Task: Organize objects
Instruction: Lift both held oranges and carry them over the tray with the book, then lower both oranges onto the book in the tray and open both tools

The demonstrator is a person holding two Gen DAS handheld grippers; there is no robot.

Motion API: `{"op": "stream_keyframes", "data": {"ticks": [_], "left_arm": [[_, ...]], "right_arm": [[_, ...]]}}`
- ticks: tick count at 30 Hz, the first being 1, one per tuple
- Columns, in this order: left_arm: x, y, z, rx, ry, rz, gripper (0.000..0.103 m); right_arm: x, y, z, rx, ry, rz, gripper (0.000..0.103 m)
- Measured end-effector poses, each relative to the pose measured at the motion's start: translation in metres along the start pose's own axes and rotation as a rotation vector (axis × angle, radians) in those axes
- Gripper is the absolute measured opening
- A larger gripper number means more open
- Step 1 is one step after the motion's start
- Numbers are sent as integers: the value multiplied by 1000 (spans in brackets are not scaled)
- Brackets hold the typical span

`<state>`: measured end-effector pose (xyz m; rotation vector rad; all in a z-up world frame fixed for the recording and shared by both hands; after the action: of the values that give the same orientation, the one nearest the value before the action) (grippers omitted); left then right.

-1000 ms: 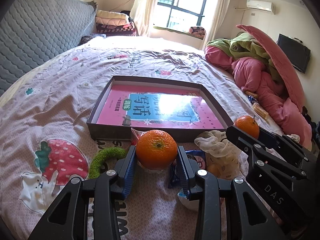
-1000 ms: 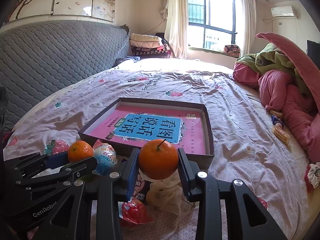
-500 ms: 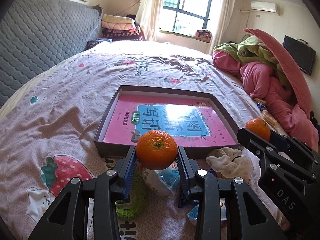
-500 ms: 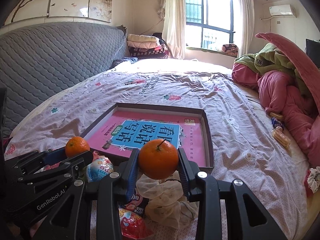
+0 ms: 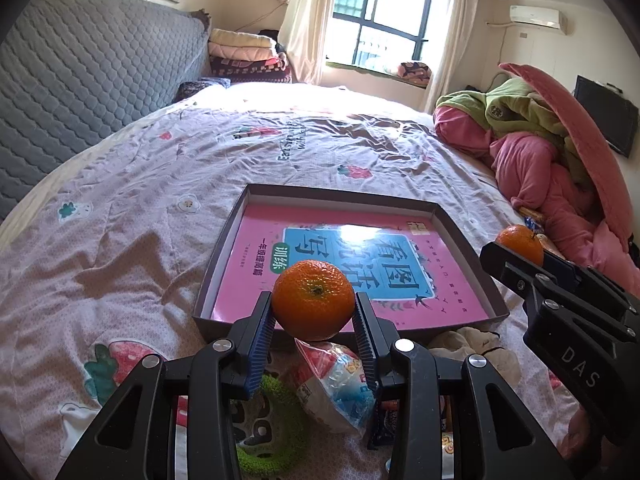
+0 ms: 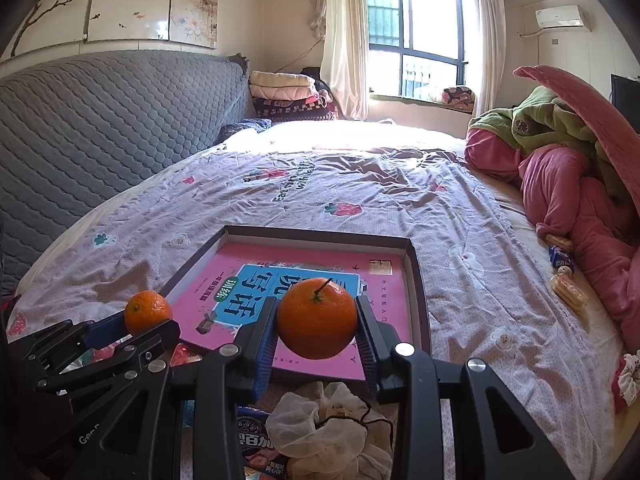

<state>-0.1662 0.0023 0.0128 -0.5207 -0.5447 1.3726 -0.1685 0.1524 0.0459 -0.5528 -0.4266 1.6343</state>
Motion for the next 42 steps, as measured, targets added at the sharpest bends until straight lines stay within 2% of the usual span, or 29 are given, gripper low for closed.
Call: {"op": "stream_keyframes", "data": {"ticks": [16,22,32,42], "left_arm": [[-24,29,43,-25,-7,27,40],[-26,39,60,-22,-15,7,40],[-28,60,53,-34,-17,-6,40],[-35,87,37,-108,-34,-26,40]], "right_arm": [[5,25,22,-12,10,-17,37],[1,34,37,-11,-8,-11,37],[16,57,27,-63,-3,-29,37],[36,79,5,-141,-8,-79,37]]}}
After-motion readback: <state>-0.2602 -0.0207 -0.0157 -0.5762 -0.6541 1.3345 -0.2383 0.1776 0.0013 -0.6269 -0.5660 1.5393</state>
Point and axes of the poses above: each gripper's, at about its wrist camera, not at the fingertips, and y roughly the way its jaws point, x to its right, z to its top, the point moved 7 cm from there along y, roughly the way its jaws point, and after that the axes turned 7 degrees about y, right-handed, at the moved point
